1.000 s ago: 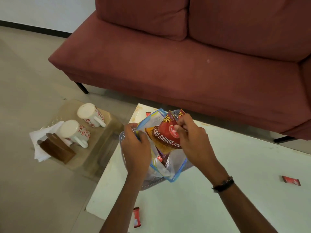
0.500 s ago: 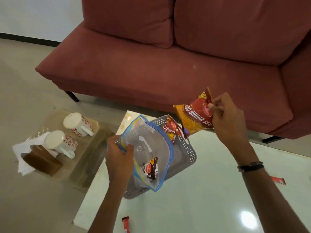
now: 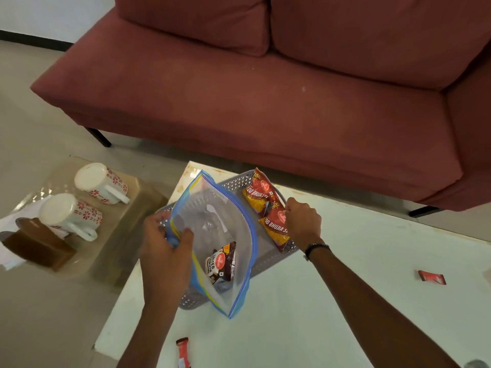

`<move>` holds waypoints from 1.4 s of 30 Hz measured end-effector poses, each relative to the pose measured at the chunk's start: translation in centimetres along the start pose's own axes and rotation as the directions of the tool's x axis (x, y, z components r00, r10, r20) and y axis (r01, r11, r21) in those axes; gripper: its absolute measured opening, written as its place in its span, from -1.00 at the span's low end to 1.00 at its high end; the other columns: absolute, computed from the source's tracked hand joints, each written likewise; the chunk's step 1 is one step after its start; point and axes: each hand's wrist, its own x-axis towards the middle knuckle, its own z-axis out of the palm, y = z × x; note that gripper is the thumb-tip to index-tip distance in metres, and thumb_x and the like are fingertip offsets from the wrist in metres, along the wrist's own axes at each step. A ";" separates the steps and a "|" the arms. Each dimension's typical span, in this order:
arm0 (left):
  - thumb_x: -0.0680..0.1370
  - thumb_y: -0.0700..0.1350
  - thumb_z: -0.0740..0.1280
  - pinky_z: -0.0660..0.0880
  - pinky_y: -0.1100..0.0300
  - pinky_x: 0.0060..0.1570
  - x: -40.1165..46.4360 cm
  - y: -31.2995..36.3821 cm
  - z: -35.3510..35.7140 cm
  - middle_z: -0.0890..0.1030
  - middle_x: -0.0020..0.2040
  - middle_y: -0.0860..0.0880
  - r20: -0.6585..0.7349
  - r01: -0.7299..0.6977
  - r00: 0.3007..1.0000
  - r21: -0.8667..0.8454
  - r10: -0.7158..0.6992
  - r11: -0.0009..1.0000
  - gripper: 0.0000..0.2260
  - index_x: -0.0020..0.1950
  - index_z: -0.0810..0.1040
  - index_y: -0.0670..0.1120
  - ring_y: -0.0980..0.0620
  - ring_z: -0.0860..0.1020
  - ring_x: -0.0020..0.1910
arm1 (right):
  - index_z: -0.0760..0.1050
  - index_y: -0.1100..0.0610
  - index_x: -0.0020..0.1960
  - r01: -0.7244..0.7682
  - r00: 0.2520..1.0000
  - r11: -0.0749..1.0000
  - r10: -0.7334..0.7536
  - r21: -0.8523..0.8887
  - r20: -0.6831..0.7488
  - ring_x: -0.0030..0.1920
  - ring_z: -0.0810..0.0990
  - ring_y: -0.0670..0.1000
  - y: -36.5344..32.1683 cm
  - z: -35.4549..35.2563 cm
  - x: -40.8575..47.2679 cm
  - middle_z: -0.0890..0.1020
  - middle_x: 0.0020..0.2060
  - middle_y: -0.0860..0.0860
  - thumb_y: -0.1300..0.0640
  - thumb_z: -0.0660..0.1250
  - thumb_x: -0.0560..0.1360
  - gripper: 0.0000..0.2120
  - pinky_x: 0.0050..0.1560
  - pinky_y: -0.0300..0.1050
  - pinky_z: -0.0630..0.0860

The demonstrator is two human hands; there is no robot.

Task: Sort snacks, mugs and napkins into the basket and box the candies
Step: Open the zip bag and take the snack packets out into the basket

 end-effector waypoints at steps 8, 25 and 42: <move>0.48 -0.25 0.35 0.32 0.66 -0.36 -0.5 0.6 -0.1 0.49 -0.03 0.02 -0.011 -0.041 0.999 0.009 0.041 0.999 -0.69 0.19 0.41 -0.17 0.18 0.45 -0.23 | 0.45 0.14 0.21 -0.085 0.996 0.988 0.086 0.125 0.000 0.07 0.62 0.08 0.3 -1.4 -1.1 0.61 0.14 0.09 -0.02 0.24 0.55 -0.68 -0.05 -0.13 0.53; 0.51 -0.19 0.32 0.60 0.12 0.02 -5.7 1.6 -1.1 0.54 0.17 -0.04 -0.115 -0.151 0.982 -0.010 0.149 0.988 -0.67 0.25 0.37 -0.08 0.06 0.56 0.08 | 0.40 0.29 0.27 -0.032 0.913 0.987 -0.036 0.158 0.407 0.23 0.53 0.18 -12.0 3.6 -8.3 0.52 0.23 0.19 0.01 0.20 0.56 -0.59 0.19 -0.05 0.47; 0.49 -0.24 0.32 0.42 0.42 -0.22 -4.0 -0.3 -2.4 0.51 -0.01 0.01 -0.183 -0.044 0.982 0.014 0.046 0.999 -0.71 0.20 0.41 -0.14 0.00 0.53 -0.09 | 0.60 0.20 0.01 0.318 0.941 0.933 -0.333 0.169 0.068 -0.02 0.62 0.18 -13.4 -2.7 -11.7 0.66 -0.05 0.16 0.21 0.21 0.54 -0.80 -0.09 -0.07 0.51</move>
